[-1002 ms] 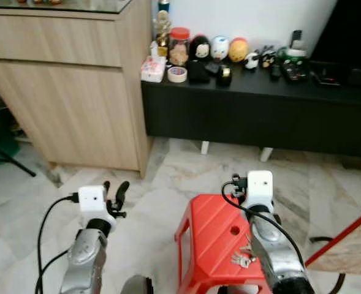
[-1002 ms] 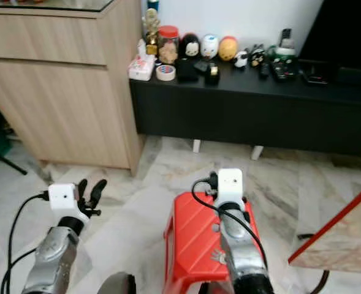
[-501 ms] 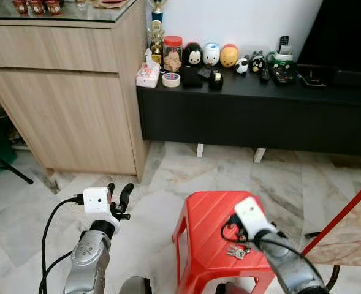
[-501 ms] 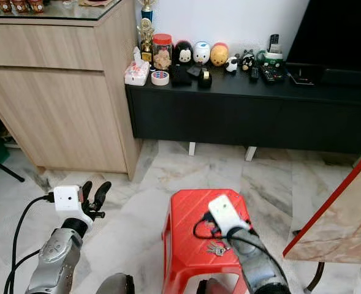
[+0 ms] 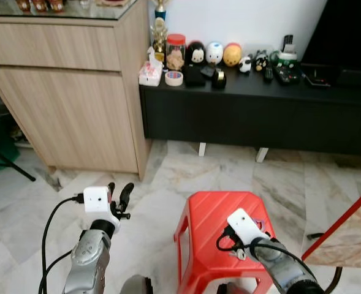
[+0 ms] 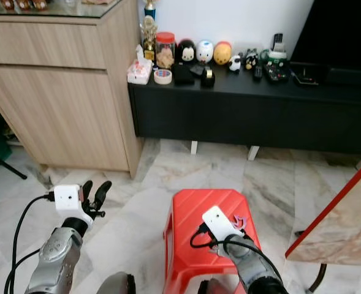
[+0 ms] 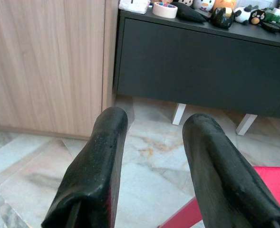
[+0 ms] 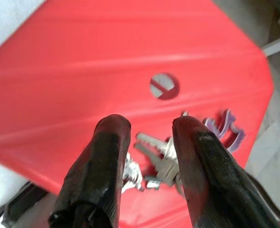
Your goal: Hang keys on a hook
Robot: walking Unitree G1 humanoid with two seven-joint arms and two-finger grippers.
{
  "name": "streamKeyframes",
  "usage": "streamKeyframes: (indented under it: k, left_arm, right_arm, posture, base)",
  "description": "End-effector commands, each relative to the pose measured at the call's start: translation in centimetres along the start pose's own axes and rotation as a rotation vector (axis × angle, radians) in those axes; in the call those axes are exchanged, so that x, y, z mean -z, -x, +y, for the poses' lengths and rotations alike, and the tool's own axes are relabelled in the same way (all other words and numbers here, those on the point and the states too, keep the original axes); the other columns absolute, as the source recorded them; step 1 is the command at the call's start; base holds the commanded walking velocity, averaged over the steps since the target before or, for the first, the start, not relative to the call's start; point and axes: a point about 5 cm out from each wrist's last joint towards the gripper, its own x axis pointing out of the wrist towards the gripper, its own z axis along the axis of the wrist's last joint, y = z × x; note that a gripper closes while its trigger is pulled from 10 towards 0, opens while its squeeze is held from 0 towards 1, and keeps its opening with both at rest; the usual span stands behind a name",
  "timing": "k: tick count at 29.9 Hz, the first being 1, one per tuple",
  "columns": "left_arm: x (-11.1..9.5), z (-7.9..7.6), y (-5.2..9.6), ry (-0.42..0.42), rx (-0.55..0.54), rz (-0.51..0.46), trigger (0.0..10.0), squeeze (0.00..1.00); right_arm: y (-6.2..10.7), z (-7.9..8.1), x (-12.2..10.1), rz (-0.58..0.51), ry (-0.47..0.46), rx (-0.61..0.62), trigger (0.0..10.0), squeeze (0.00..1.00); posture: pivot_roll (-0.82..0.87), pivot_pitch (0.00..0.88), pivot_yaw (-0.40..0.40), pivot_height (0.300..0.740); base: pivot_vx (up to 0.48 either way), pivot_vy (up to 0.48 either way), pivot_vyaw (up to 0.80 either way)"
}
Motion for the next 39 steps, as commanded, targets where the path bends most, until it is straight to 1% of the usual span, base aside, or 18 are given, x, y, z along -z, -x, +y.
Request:
streamKeyframes:
  k: [1,6,9,11,15,20,21,25,26,28,32,34,36,38,39]
  left_arm:
    - [0.1,-0.4,-0.2,-0.019,0.023,0.006,10.0,0.0]
    - [0.0,-0.3,-0.2,-0.019,0.024,0.005,10.0,0.0]
    - [0.1,-0.3,-0.1,-0.02,0.025,0.008,10.0,0.0]
    - [0.1,-0.4,0.0,-0.019,0.025,0.009,10.0,0.0]
    - [0.1,-0.2,0.0,-0.02,0.024,0.01,10.0,0.0]
    - [0.0,0.0,0.0,-0.022,0.02,0.009,10.0,0.0]
    - [0.0,0.0,0.0,-0.024,0.019,0.009,10.0,0.0]
    - [-0.1,0.1,0.1,-0.028,0.017,0.011,10.0,0.0]
    - [-0.1,0.1,0.1,-0.029,0.018,0.012,10.0,0.0]
    - [-0.1,0.1,0.1,-0.029,0.018,0.012,10.0,0.0]
    - [-0.1,0.1,0.0,-0.029,0.019,0.012,10.0,0.0]
    - [-0.1,0.1,0.0,-0.029,0.019,0.012,10.0,0.0]
    - [0.0,0.1,0.1,-0.029,0.018,0.012,10.0,0.0]
    - [0.0,0.1,0.1,-0.029,0.018,0.012,10.0,0.0]
    - [0.0,0.1,0.1,-0.029,0.018,0.012,10.0,0.0]
  right_arm:
    - [0.0,-0.4,0.0,0.001,-0.02,0.01,10.0,0.0]
    - [0.0,-1.1,1.1,0.055,-0.042,0.019,10.0,0.0]
    - [0.0,-1.7,1.7,0.073,-0.058,0.037,10.0,0.0]
    - [0.1,-1.7,1.9,0.078,-0.069,0.045,10.0,0.0]
    - [0.0,-1.4,2.2,0.075,-0.154,0.036,10.0,0.0]
    - [-0.1,-1.0,2.3,0.066,-0.199,0.02,10.0,0.0]
    - [-0.2,-0.7,2.2,0.058,-0.213,0.003,10.0,0.0]
    - [-0.3,0.0,2.1,0.056,-0.205,-0.045,10.0,0.0]
    - [-0.3,0.1,2.5,0.075,-0.168,-0.051,10.0,0.0]
    - [-0.3,0.0,2.6,0.083,-0.162,-0.045,10.0,0.0]
    - [-0.2,-0.6,2.9,0.1,-0.16,-0.007,10.0,0.0]
    - [-0.1,-1.2,2.8,0.083,-0.182,0.036,10.0,0.0]
    - [-0.2,-1.5,2.2,0.036,-0.256,0.067,10.0,0.0]
    - [-0.2,-1.4,2.0,0.022,-0.301,0.071,10.0,0.0]
    - [-0.2,-1.4,2.0,0.022,-0.301,0.071,10.0,0.0]
  posture:
    - [0.13,0.0,-0.061,0.641]
    - [0.13,0.0,-0.061,0.641]
    - [0.12,0.003,-0.059,0.641]
    - [0.13,0.005,-0.06,0.641]
    - [0.13,0.018,-0.057,0.641]
    - [0.14,0.026,-0.055,0.641]
    - [0.14,0.029,-0.053,0.641]
    - [0.14,0.032,-0.051,0.641]
    - [0.14,0.034,-0.051,0.641]
    - [0.14,0.034,-0.051,0.641]
    - [0.14,0.035,-0.052,0.641]
    - [0.14,0.035,-0.052,0.641]
    - [0.14,0.037,-0.053,0.641]
    - [0.14,0.038,-0.052,0.641]
    - [0.14,0.038,-0.052,0.641]
  base:
    - [0.0,0.0,0.0]
    - [0.0,0.0,0.0]
    - [0.0,0.0,0.0]
    - [0.0,0.0,0.0]
    - [0.0,0.0,0.0]
    - [0.0,0.0,0.0]
    - [0.0,0.0,0.0]
    - [0.0,0.0,0.0]
    - [0.0,0.0,0.0]
    - [0.0,0.0,0.0]
    - [0.0,0.0,0.0]
    - [0.0,0.0,0.0]
    - [0.0,0.0,0.0]
    - [0.0,0.0,0.0]
    - [0.0,0.0,0.0]
